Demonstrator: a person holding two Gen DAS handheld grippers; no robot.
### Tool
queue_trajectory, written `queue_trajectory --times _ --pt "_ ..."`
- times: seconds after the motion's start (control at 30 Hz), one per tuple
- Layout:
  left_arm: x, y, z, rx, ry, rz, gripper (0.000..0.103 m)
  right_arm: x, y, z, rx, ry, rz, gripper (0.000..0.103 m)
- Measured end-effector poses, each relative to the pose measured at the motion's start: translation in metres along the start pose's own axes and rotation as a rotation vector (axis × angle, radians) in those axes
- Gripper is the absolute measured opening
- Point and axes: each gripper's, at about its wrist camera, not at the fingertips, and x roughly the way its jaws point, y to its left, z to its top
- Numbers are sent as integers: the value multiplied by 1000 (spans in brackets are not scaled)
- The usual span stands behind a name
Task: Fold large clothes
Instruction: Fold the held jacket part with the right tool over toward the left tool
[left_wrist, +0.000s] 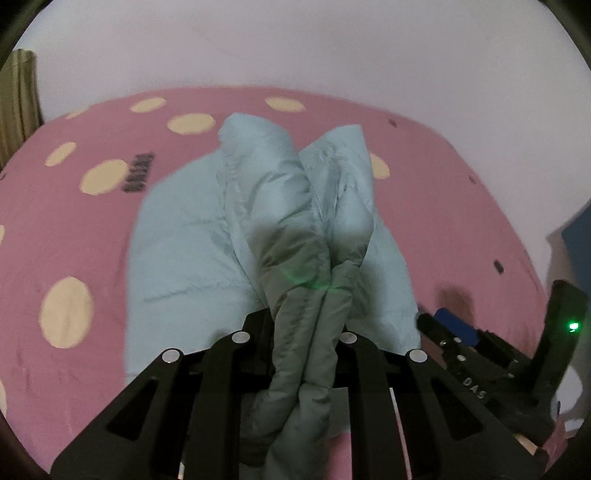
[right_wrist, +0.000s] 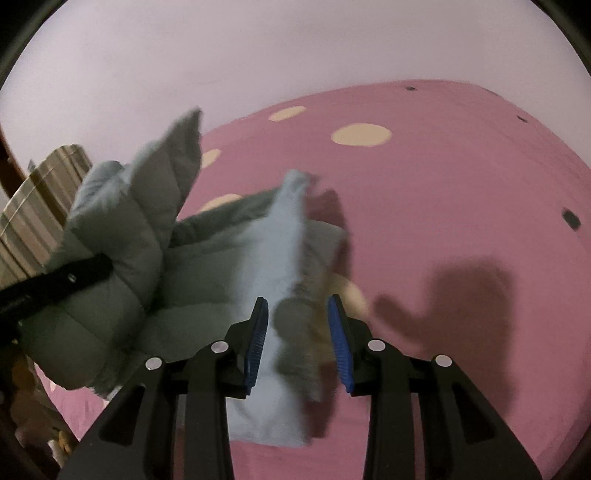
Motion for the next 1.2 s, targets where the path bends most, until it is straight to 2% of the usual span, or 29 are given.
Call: queue_trajectory --times 0.17,0.43,0.53,0.67,0.7,0.77,0.93,1.2 --pt "39 -23 -12 33 47 24 14 3 -29 -7 36 15 -58 34" --pt "58 -41 -21 61 19 78 15 10 -61 -7 83 43 -93 34" --pt "51 -50 -25 57 4 83 20 13 -66 -6 90 47 -98 34" --pt "44 -60 -29 75 -2 75 39 14 -67 -7 89 53 -99 35" --pt "42 -62 -30 80 -3 68 44 12 -67 -8 87 53 -100 39" --pt "36 -68 -31 90 -11 54 48 11 -66 -8 87 45 -103 46" --pt "23 -74 -32 97 -21 26 52 3 -64 -12 79 32 -110 47" --pt "-29 -72 -40 111 -90 -24 52 -7 -60 -15 71 24 -118 47"
